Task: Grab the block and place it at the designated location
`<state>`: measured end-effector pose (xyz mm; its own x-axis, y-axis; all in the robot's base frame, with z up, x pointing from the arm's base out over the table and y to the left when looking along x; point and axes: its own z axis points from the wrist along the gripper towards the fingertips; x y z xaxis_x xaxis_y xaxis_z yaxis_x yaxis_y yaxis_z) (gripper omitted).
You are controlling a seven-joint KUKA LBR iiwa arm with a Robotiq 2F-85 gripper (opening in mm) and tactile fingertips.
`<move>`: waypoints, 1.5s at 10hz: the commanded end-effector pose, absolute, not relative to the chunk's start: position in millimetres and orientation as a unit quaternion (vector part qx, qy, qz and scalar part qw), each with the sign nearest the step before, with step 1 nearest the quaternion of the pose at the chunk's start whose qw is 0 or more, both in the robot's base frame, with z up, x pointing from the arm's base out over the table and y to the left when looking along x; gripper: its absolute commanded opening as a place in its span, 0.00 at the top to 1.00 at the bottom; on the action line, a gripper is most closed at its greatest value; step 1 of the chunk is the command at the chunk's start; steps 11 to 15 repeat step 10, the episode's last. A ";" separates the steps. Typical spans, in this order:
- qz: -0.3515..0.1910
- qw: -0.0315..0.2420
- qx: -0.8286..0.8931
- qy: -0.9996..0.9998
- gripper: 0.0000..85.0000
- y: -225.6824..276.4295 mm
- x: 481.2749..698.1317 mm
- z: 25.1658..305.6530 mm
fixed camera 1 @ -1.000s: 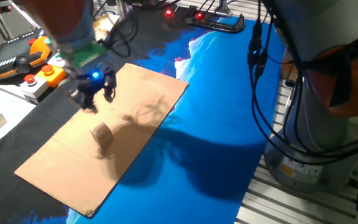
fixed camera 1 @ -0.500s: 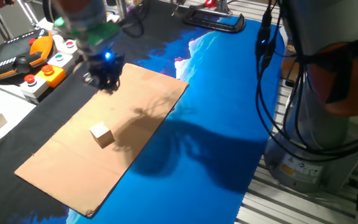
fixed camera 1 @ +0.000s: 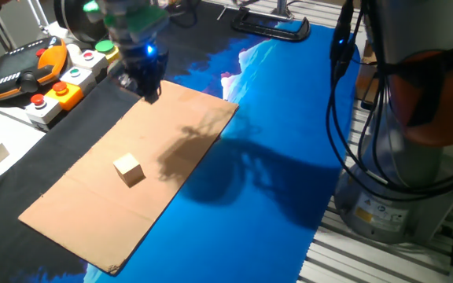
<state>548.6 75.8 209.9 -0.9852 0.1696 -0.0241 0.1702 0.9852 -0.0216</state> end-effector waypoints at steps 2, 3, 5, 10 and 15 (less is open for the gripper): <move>-0.014 0.012 0.082 0.996 0.99 72.2 548.9 218.3; -0.012 0.012 0.077 0.997 0.99 70.1 548.9 222.8; 0.003 0.004 0.070 0.998 0.99 66.5 547.0 227.9; 0.001 0.001 0.067 0.998 0.99 69.8 547.0 230.9; 0.001 0.001 0.067 0.998 0.99 69.8 547.0 230.9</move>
